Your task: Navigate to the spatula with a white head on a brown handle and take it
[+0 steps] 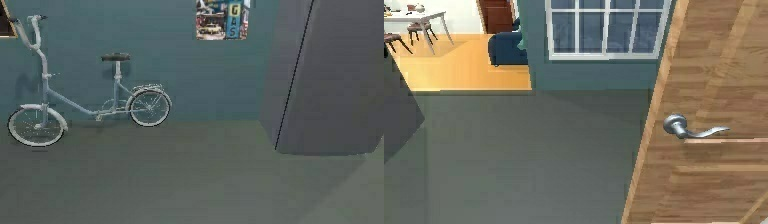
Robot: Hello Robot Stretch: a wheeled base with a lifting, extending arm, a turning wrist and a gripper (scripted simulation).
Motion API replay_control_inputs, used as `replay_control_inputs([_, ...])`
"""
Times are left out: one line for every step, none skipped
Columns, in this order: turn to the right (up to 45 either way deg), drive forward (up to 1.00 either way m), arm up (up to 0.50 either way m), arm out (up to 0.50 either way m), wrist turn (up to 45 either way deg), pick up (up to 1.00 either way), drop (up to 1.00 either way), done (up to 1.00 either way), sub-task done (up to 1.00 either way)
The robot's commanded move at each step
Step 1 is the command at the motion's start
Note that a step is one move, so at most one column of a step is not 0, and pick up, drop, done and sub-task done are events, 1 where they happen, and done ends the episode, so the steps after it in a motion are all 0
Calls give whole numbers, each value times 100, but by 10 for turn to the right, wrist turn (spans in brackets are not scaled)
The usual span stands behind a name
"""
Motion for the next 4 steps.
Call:
replay_control_inputs([0,10,0,0,0,0,0,0,0])
replay_control_inputs([450,0,0,0,0,0,0,0,0])
replay_control_inputs([270,0,0,0,0,0,0,0,0])
replay_control_inputs([0,10,0,0,0,0,0,0,0])
